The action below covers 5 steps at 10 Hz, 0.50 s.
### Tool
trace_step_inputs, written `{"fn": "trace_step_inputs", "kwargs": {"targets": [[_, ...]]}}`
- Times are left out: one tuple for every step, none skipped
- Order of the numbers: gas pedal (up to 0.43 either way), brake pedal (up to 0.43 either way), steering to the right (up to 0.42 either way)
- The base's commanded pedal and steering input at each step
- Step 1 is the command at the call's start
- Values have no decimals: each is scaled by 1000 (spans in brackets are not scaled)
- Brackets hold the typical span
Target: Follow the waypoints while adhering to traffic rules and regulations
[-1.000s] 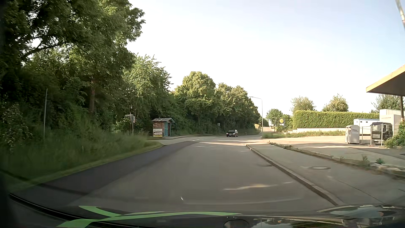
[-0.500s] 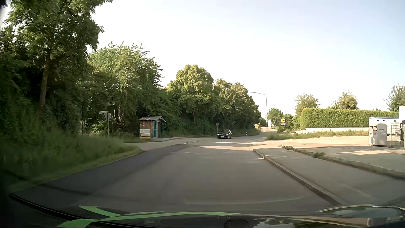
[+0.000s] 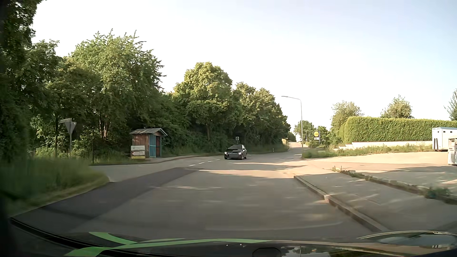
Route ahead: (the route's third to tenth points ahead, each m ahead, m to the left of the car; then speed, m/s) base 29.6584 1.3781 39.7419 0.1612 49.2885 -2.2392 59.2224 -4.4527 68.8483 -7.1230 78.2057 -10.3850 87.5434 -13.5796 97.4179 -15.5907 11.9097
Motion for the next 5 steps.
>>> {"fn": "trace_step_inputs", "kwargs": {"targets": [[130,0,20],[138,0,20],[150,0,20],[157,0,20],[157,0,20]]}}
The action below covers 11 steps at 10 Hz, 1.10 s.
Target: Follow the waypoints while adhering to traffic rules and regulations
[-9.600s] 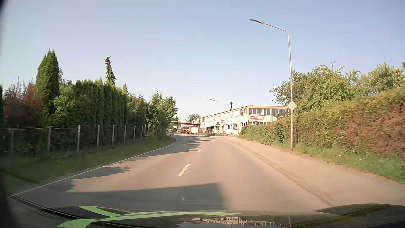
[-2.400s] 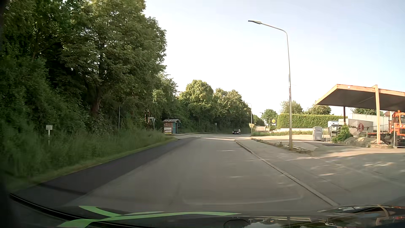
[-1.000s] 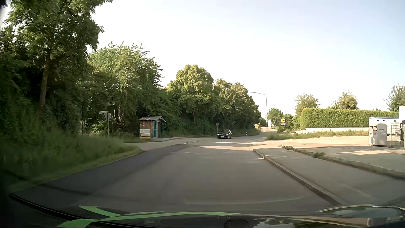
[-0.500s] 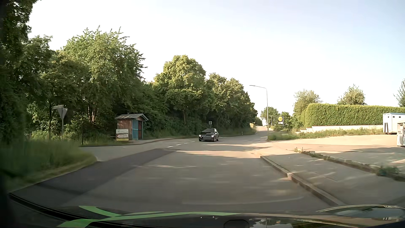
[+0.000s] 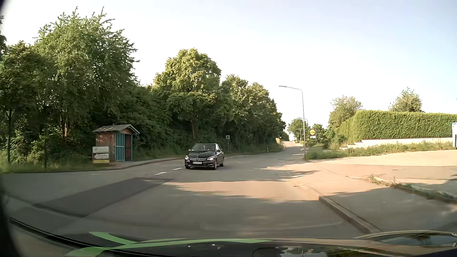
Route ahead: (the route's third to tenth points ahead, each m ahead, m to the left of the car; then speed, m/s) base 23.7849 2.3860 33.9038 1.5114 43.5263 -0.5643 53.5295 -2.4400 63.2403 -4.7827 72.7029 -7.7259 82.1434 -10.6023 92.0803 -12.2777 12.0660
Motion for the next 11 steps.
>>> {"fn": "trace_step_inputs", "kwargs": {"targets": [[157,0,19],[169,0,19],[177,0,19],[177,0,19],[177,0,19],[177,0,19],[157,0,20],[118,0,19],[98,0,19],[98,0,19],[98,0,20]]}}
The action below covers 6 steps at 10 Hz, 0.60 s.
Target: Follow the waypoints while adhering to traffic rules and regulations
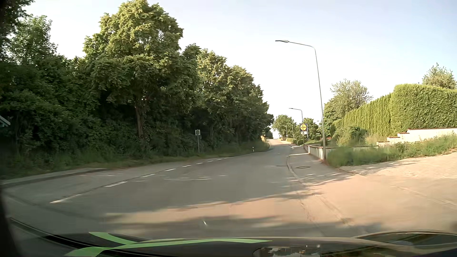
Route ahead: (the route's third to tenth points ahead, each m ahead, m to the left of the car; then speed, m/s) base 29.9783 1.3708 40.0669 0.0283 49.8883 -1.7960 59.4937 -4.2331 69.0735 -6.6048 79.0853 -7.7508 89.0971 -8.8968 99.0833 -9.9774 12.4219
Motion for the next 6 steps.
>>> {"fn": "trace_step_inputs", "kwargs": {"targets": [[98,0,19],[110,0,19],[138,0,20],[157,0,20],[169,0,20],[177,0,20]]}}
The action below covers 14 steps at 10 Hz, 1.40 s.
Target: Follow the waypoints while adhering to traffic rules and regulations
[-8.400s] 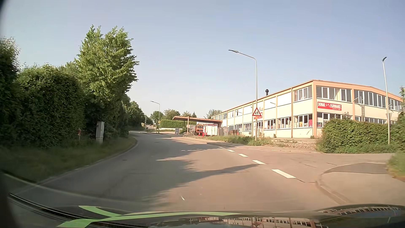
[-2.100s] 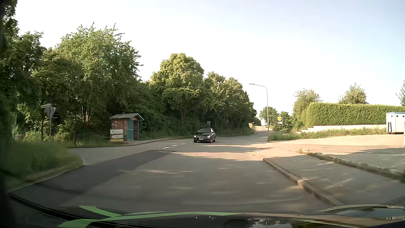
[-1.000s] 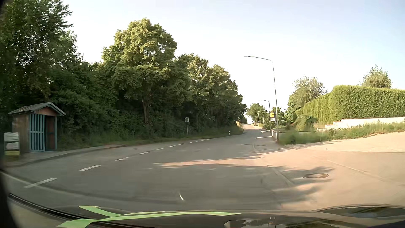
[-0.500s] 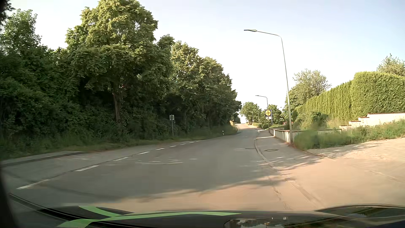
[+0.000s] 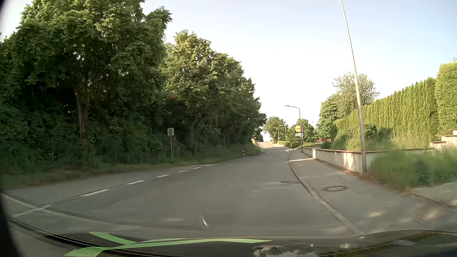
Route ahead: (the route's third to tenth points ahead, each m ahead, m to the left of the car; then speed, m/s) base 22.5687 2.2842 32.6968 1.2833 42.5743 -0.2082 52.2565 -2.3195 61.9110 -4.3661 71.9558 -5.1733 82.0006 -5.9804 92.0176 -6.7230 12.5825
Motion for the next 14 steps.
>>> {"fn": "trace_step_inputs", "kwargs": {"targets": [[177,0,21],[177,0,24],[157,0,25],[150,0,25],[150,0,25],[150,0,25],[150,0,25],[157,0,25],[157,0,25],[169,0,25],[169,0,25],[169,0,25],[169,0,24],[138,0,23]]}}
